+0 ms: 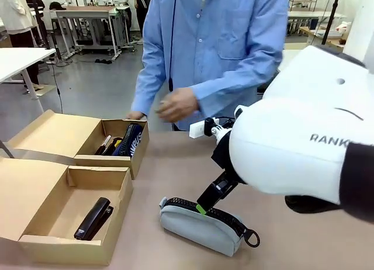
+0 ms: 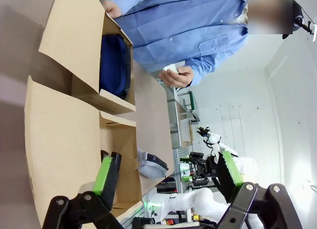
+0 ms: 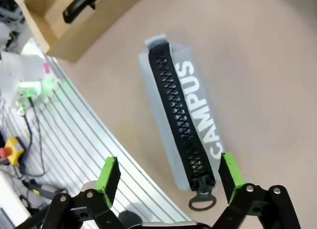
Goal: Place items inside the box.
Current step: Pick up a Pencil pouch or Stapler and place it inside the Mailer Box closest to the robot.
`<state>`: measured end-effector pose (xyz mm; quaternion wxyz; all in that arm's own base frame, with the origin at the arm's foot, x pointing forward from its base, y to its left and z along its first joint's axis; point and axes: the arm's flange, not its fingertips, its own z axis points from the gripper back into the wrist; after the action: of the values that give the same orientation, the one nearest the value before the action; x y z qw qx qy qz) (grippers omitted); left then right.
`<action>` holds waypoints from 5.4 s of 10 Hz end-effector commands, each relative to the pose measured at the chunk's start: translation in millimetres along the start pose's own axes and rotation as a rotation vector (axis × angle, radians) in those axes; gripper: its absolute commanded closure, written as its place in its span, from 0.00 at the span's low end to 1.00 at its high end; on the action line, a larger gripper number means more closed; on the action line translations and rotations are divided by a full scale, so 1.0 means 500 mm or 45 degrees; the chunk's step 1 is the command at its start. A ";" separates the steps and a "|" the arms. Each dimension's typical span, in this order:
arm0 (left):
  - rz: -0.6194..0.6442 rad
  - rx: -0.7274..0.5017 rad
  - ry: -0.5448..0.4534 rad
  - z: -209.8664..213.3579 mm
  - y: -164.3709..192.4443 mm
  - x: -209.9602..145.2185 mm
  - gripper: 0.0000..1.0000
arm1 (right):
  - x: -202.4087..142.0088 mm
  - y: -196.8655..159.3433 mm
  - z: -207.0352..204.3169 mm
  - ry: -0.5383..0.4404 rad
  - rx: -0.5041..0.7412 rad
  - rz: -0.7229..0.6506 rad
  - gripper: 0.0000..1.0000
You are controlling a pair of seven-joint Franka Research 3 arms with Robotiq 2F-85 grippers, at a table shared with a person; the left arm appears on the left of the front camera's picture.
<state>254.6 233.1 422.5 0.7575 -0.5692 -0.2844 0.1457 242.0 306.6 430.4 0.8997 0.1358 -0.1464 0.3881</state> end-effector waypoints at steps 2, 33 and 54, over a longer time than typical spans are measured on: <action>-0.025 -0.033 -0.018 -0.001 -0.002 -0.002 0.00 | -0.006 0.005 -0.054 -0.017 -0.069 0.098 0.00; -0.025 -0.033 -0.018 -0.001 -0.002 -0.002 0.00 | 0.005 0.015 0.103 0.068 0.147 0.140 1.00; -0.025 -0.033 -0.018 -0.001 -0.002 -0.002 0.00 | 0.310 0.339 -0.140 -0.472 0.347 -0.946 0.93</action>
<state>254.5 233.1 422.5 0.7574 -0.5693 -0.2847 0.1457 232.7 507.1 443.3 0.9095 0.3739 -0.1647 0.0765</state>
